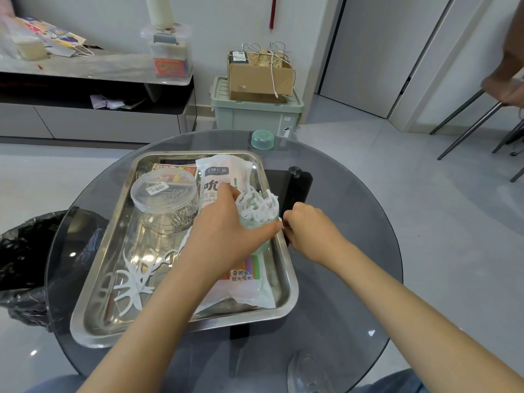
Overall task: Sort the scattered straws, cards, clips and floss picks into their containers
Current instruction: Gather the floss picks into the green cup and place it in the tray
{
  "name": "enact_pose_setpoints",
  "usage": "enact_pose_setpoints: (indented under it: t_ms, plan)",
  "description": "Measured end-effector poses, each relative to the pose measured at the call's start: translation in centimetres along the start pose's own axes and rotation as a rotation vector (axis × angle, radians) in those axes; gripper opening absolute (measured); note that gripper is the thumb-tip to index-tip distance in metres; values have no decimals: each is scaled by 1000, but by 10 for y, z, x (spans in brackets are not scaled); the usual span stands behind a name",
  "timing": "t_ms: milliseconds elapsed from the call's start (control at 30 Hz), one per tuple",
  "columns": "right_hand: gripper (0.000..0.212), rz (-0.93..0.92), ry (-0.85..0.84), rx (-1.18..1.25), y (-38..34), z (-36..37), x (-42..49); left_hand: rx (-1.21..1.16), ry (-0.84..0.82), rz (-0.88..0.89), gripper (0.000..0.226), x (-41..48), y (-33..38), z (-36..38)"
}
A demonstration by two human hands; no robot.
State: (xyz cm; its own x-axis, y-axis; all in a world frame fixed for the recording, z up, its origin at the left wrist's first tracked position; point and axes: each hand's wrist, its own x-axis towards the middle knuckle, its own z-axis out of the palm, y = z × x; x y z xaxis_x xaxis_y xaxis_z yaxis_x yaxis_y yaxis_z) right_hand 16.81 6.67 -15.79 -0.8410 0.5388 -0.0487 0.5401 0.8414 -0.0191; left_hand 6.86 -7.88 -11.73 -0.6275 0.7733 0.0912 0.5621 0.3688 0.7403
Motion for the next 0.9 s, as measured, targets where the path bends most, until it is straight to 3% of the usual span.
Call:
enact_pose_setpoints:
  t_ms: [400, 567, 700, 800, 900]
  plan:
    - [19, 103, -184, 190, 7, -13, -9, -11, 29, 28, 61, 1, -4, 2]
    - [5, 44, -175, -11, 10, -11, -19, 35, 43, 73, 59, 0, -1, 1]
    - [36, -17, -111, -129, 9, -6, -29, 52, 37, 106, 58, -3, 5, 1]
    - [9, -28, -64, -98, 17, -6, -43, 68, 16, 113, 58, -6, 9, 1]
    - [17, -95, -23, -72, 25, 0, -71, 75, 3, 110, 59, -8, 10, 0]
